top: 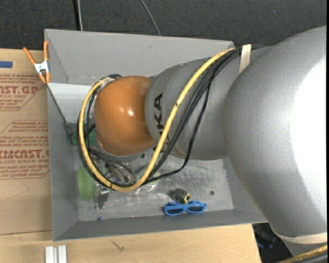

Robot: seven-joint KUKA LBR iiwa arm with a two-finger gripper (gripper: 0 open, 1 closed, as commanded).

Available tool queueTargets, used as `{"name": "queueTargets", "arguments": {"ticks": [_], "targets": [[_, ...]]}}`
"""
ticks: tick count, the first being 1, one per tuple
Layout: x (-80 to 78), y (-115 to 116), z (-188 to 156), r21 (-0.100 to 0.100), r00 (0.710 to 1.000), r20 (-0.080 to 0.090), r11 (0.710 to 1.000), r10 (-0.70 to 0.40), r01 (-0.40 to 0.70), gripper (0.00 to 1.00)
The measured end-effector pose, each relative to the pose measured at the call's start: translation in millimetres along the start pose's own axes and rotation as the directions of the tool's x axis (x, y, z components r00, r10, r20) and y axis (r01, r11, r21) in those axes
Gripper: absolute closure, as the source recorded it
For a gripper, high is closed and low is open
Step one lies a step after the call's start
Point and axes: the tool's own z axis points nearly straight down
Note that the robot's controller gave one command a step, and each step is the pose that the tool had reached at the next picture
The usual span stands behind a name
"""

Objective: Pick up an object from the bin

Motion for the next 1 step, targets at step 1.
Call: {"name": "queueTargets", "arguments": {"ticks": [1], "targets": [[-1.3,0.5,-35.3,0.0,1.0,-0.001,1.0,0.0,0.0,1.0]]}}
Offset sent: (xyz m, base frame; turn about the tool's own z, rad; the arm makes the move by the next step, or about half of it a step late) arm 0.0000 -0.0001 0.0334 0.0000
